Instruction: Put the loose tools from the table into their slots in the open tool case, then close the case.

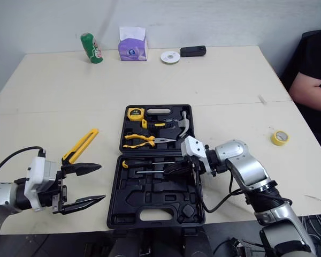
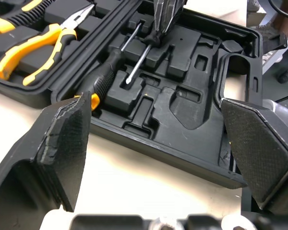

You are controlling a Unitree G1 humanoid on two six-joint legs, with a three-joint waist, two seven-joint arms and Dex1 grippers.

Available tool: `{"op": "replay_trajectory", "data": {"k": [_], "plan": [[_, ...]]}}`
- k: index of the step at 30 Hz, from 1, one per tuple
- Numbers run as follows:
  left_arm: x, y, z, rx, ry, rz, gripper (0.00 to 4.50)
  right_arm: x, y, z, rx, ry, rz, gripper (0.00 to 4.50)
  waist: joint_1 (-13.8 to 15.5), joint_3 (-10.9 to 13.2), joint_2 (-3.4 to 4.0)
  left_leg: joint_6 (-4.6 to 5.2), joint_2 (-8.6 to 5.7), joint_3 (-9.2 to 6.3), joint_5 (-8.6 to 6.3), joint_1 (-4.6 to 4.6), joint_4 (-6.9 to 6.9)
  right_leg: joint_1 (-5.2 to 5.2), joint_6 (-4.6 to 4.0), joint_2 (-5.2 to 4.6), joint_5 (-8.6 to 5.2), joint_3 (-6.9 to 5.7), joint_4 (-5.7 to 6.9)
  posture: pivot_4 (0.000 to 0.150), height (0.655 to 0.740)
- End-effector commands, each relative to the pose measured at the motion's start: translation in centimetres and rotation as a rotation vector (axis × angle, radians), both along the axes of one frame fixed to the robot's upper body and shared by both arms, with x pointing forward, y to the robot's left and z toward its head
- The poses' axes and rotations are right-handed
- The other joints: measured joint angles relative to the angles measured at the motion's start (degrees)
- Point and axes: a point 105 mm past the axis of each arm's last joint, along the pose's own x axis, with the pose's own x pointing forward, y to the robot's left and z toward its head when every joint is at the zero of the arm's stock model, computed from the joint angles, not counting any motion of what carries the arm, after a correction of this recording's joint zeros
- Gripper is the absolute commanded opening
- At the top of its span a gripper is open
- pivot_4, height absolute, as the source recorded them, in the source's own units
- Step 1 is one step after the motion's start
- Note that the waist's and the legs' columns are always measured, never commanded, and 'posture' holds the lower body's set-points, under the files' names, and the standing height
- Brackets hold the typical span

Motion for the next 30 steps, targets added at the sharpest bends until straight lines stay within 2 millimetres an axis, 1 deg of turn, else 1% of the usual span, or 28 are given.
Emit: {"op": "replay_trajectory", "data": {"k": [1,6,11,18,21,23,25,26,28,30], "plan": [[-0.2,-0.2,0.0,0.005,-0.016,-0.006,4.5,0.3,0.3,-0.3,-0.02,-0.027,-0.013,0.03,0.0,0.0,-0.01,0.0,0.0,0.0,0.0,0.0,0.01,0.0,0.0,0.0,0.0,0.0,0.0,0.15,0.74],[-0.4,0.0,-0.4,0.011,-0.012,-0.003,4.5,0.6,0.3,-1.2,-0.052,0.005,-0.05,0.03,0.0,0.0,-0.02,-0.01,0.01,0.0,0.0,0.07,0.05,0.02,0.0,0.0,0.0,0.03,0.09,0.15,0.74],[-0.7,0.3,-0.9,0.017,-0.011,0.006,4.5,0.4,0.0,-2.5,-0.118,0.026,-0.048,0.03,-0.1,-0.1,-0.12,-0.04,0.02,0.01,0.01,0.14,0.05,0.03,-0.04,0.0,-0.02,0.06,0.2,0.15,0.74],[-0.9,0.7,-1.3,0.026,-0.012,0.016,4.5,0.4,-0.5,-4.8,-0.222,0.049,-0.081,0.03,-0.1,-0.6,-0.69,-0.14,0.08,-0.01,0.0,0.29,0.0,0.09,-0.14,0.0,-0.04,0.07,0.26,0.15,0.74],[-1.0,0.7,-1.3,0.028,-0.014,0.016,4.5,0.4,-0.7,-5.4,-0.252,0.053,-0.096,0.03,-0.1,-0.7,-0.83,-0.3,0.08,-0.01,-0.1,0.41,-0.06,0.16,-0.17,-0.03,-0.05,0.1,0.25,0.15,0.74],[-1.0,0.7,-1.4,0.029,-0.015,0.016,4.5,0.8,-0.7,-5.6,-0.256,0.043,-0.122,0.03,-0.1,-0.8,-0.91,-0.31,0.07,-0.01,-0.14,0.61,-0.18,0.32,-0.2,-0.03,-0.06,0.12,0.2,0.15,0.74],[-1.0,0.7,-1.4,0.028,-0.015,0.016,4.5,1.1,-0.6,-5.6,-0.255,0.028,-0.138,0.03,-0.1,-0.9,-0.88,-0.27,0.08,-0.04,-0.3,1.16,-0.44,0.84,-0.23,-0.03,-0.08,0.08,-0.07,0.15,0.74],[-1.0,0.6,-1.4,0.028,-0.016,0.016,4.5,1.1,-0.4,-5.3,-0.238,0.024,-0.133,0.03,-0.1,-0.9,-0.89,-0.24,0.1,-0.06,-0.35,1.25,-0.48,0.92,-0.26,-0.02,-0.07,0.06,-0.12,0.15,0.74],[-1.0,0.5,-1.3,0.017,-0.025,0.02,4.5,0.7,0.3,-3.9,-0.151,0.011,-0.081,0.03,-0.1,-0.9,-0.89,-0.24,0.12,-0.06,-0.35,1.24,-0.49,0.91,-0.3,-0.02,-0.06,0.06,-0.12,0.15,0.74],[-0.9,0.4,-1.1,0.004,-0.039,0.03,4.5,0.3,0.3,-2.9,-0.101,-0.006,-0.043,0.03,-0.1,-0.8,-0.84,-0.25,0.12,-0.07,-0.34,1.22,-0.5,0.89,-0.3,-0.02,-0.06,0.06,-0.12,0.15,0.74]]}}
